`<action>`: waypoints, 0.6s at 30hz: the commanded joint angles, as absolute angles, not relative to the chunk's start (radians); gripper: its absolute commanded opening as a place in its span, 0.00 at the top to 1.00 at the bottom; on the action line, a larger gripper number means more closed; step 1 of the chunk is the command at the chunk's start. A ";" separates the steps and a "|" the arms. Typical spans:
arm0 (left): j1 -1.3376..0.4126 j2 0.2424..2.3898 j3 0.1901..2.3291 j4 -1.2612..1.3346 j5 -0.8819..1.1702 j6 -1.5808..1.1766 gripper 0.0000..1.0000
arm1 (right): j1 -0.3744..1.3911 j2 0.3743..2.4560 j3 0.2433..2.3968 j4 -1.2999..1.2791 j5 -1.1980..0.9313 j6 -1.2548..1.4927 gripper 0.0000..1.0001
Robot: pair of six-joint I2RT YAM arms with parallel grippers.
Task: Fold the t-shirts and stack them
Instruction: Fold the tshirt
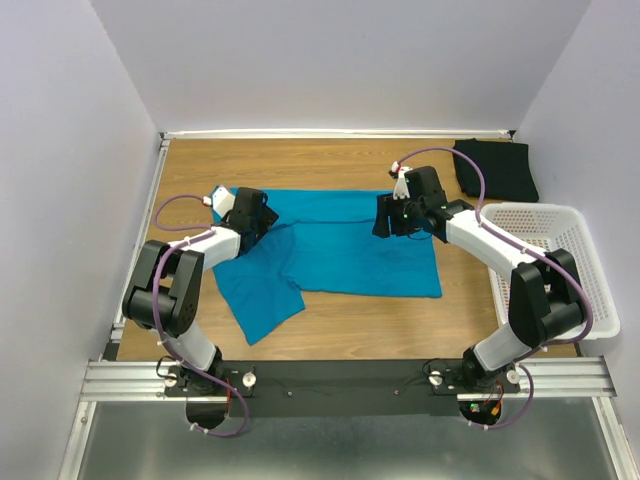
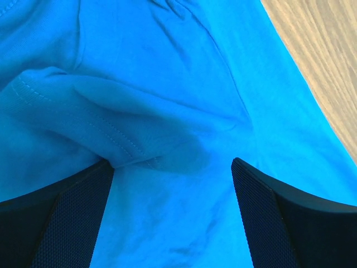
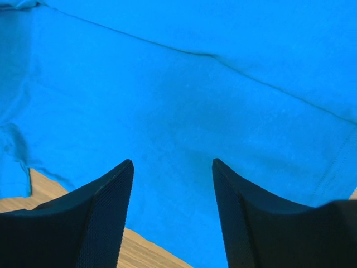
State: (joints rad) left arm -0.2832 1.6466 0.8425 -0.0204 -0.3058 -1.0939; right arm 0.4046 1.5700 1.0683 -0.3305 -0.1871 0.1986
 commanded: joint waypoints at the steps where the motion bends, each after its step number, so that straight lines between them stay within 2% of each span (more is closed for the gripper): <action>1: -0.278 1.671 0.864 -0.005 -0.302 -1.120 0.06 | 0.403 1.559 1.086 -0.333 -0.112 0.187 0.27; 5: -0.278 1.661 0.880 -0.005 -0.305 -1.111 0.09 | 0.403 1.555 1.080 -0.336 -0.083 0.198 0.21; 10: -0.278 1.648 0.922 -0.015 -0.327 -1.083 0.12 | 0.403 1.557 1.078 -0.339 -0.067 0.199 0.21; 18: -0.278 1.695 0.985 -0.025 -0.328 -1.040 0.10 | 0.403 1.575 1.094 -0.344 -0.066 0.196 0.21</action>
